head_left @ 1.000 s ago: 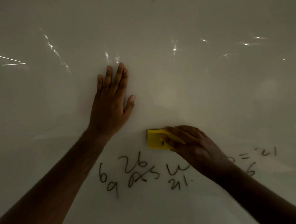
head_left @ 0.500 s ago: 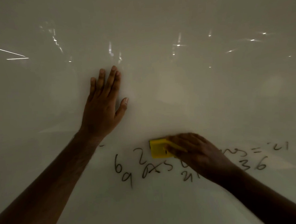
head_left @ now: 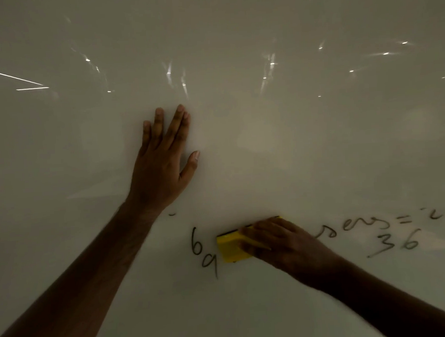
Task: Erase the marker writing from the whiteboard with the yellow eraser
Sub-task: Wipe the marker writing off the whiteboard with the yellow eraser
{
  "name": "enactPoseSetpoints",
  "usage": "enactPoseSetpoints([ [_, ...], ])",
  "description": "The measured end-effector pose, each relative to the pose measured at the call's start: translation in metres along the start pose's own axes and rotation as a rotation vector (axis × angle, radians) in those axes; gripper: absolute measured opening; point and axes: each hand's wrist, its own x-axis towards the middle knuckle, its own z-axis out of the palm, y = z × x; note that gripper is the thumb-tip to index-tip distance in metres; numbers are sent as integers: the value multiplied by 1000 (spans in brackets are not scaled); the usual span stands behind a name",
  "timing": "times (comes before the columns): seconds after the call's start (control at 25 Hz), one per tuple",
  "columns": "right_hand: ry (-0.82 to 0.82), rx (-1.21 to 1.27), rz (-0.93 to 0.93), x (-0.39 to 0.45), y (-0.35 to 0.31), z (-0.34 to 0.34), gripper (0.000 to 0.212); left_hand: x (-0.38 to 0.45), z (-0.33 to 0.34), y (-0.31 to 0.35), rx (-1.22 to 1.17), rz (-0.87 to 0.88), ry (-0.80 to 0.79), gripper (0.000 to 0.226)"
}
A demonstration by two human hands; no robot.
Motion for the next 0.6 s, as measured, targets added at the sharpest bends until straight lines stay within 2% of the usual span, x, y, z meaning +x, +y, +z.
enactPoseSetpoints([
  [0.12, 21, -7, 74, 12, 21, -15, 43, -1, 0, 1, -15, -5, 6, 74],
  [0.28, 99, -16, 167, 80, 14, -12, 48, 0, -1, 0, -25, -2, -2, 74],
  [0.4, 86, 26, 111, 92, -20, 19, 41, -2, -1, -4, -32, 10, -2, 74],
  [0.6, 15, 21, -61, 45, -41, 31, 37, -22, -6, -31, -1, -91, 5, 78],
])
